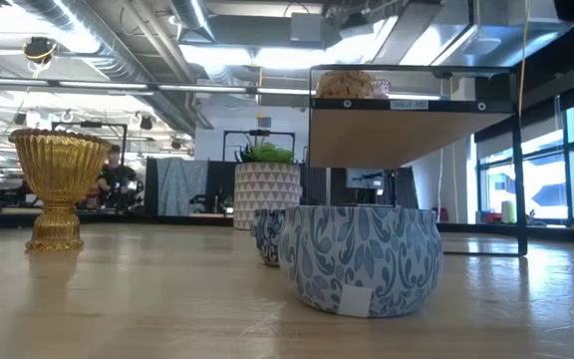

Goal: Pick & Place candle stick holders
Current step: Put the light blue patterned scented candle on the shelf aligned with the orange patterned scented candle

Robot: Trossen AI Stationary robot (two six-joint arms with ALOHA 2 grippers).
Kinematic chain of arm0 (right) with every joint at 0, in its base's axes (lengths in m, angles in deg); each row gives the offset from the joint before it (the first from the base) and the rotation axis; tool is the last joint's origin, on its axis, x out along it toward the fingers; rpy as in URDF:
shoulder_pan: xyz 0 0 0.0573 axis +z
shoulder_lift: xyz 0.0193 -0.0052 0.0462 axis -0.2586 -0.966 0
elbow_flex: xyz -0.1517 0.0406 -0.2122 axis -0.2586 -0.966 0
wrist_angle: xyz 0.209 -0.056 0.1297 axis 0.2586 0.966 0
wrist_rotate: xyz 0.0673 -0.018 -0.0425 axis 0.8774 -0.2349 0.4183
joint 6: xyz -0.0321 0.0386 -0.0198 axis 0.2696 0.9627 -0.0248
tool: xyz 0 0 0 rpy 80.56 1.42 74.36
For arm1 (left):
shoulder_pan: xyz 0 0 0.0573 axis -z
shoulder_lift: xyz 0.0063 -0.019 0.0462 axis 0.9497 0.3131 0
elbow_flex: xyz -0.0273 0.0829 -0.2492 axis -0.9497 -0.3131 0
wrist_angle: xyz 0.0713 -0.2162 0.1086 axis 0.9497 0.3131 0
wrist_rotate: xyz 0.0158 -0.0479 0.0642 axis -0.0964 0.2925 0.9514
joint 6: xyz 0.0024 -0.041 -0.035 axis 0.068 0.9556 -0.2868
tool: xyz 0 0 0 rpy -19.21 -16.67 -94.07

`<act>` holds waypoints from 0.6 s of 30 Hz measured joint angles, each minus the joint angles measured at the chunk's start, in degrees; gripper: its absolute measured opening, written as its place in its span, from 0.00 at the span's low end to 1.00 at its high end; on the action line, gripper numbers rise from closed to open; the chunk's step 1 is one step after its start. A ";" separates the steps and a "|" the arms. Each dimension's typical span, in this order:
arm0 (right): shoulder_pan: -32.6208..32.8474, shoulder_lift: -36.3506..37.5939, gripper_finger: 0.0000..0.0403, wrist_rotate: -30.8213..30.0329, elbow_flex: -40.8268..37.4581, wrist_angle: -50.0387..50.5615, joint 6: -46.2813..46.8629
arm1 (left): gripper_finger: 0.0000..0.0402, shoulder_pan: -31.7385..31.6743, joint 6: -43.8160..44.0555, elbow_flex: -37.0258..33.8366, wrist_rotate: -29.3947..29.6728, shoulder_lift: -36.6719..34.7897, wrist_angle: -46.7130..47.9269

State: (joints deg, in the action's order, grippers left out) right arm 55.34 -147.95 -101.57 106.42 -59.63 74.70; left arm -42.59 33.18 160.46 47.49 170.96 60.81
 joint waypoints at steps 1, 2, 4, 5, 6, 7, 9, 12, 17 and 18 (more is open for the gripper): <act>-0.21 -1.47 0.61 1.61 0.00 -1.31 0.06 | 0.19 0.48 0.31 0.00 0.63 0.00 -0.02; -0.38 -2.71 0.61 2.98 0.00 -1.71 0.07 | 0.19 0.93 0.58 0.00 1.05 0.00 -0.03; -0.82 -4.64 0.61 5.23 0.00 -1.57 0.15 | 0.19 1.72 1.18 0.00 1.18 0.00 0.00; -1.11 -5.39 0.61 5.82 0.00 -1.19 0.43 | 0.19 2.23 1.19 0.00 1.15 0.00 0.00; -1.36 -5.98 0.61 5.98 0.00 -0.43 1.09 | 0.19 2.68 1.17 0.00 1.11 0.00 0.00; -1.63 -6.46 0.61 6.08 0.00 0.41 2.21 | 0.19 3.11 0.88 0.00 1.07 0.00 0.00; -2.14 -7.59 0.61 5.80 0.00 0.78 4.95 | 0.19 3.97 0.75 0.00 0.94 0.00 0.00; -2.66 -8.70 0.61 4.02 0.00 -0.30 7.45 | 0.19 4.92 -1.04 0.00 0.94 0.00 0.05; -4.02 -11.05 0.61 1.54 0.00 -2.12 11.62 | 0.19 6.50 -4.16 0.00 3.12 0.00 2.18; -4.27 -11.63 0.61 1.47 0.00 -3.42 11.99 | 0.19 6.82 -4.25 0.00 3.91 0.00 2.57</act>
State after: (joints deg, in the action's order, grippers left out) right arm 51.07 -159.57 -100.10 106.42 -63.06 86.69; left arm -35.77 28.92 160.46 51.39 170.96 63.37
